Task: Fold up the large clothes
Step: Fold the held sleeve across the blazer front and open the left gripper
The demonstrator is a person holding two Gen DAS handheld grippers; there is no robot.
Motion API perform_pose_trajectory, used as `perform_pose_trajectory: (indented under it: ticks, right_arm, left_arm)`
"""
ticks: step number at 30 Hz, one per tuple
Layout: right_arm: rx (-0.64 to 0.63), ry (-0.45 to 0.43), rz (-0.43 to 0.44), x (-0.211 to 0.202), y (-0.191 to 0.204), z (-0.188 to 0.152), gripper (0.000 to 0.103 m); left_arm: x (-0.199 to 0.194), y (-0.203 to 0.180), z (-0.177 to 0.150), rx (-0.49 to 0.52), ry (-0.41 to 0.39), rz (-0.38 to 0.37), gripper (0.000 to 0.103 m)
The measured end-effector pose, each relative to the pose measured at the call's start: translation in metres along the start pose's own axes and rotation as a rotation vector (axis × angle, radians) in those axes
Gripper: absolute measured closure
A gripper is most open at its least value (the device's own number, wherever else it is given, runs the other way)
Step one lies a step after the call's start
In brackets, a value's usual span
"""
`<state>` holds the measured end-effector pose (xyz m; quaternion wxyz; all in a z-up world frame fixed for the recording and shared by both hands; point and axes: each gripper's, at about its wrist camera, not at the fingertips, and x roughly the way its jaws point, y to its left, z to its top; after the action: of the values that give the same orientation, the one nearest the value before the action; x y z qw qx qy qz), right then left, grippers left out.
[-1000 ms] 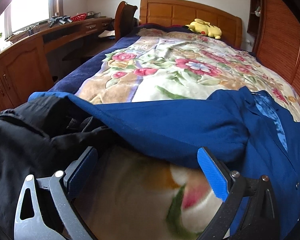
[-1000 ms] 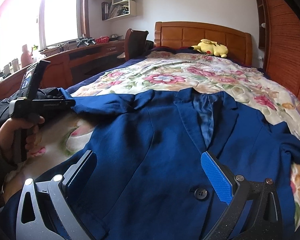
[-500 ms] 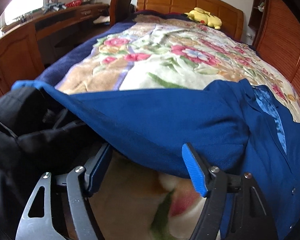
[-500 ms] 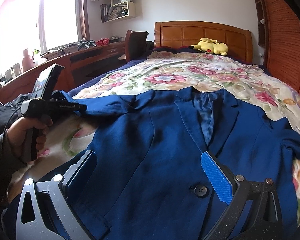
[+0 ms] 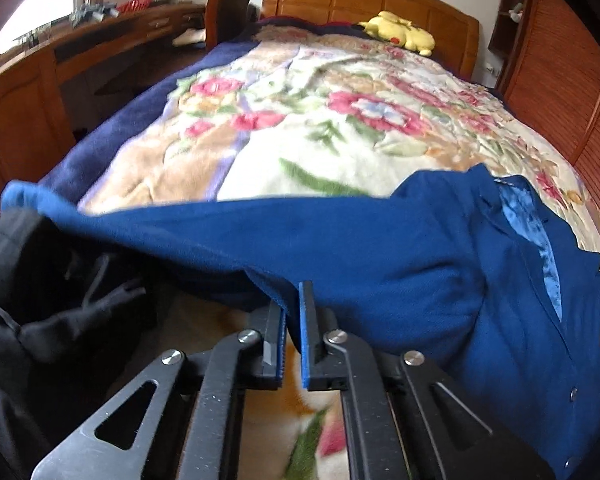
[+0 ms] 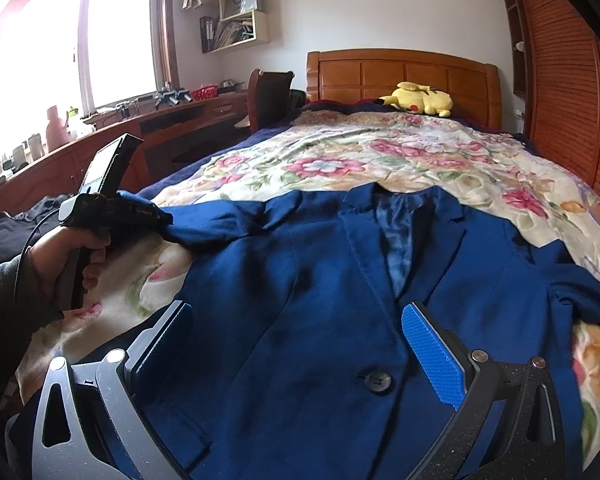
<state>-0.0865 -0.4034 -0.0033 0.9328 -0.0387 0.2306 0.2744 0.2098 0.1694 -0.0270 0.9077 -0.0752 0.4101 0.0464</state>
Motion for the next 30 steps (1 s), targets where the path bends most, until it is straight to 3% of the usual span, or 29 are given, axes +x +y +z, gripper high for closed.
perform_pose_trajectory:
  ticks: [7, 20, 27, 30]
  right_arm:
    - [0.010, 0.007, -0.024, 0.001, -0.011, -0.003, 0.000]
    - [0.000, 0.022, -0.063, 0.003, -0.014, 0.000, 0.000]
    - [-0.019, 0.035, -0.063, 0.003, -0.009, -0.003, 0.000]
    - [-0.023, 0.041, -0.060, 0.003, -0.010, -0.003, 0.000]
  left_arm:
    - [-0.027, -0.032, 0.012, 0.101, -0.073, -0.003, 0.101]
    - [-0.080, -0.130, 0.000, 0.292, -0.130, -0.184, 0.102]
    - [-0.079, -0.129, -0.015, 0.327, -0.094, -0.153, 0.100]
    - [-0.081, -0.118, -0.018, 0.331, -0.091, -0.141, 0.091]
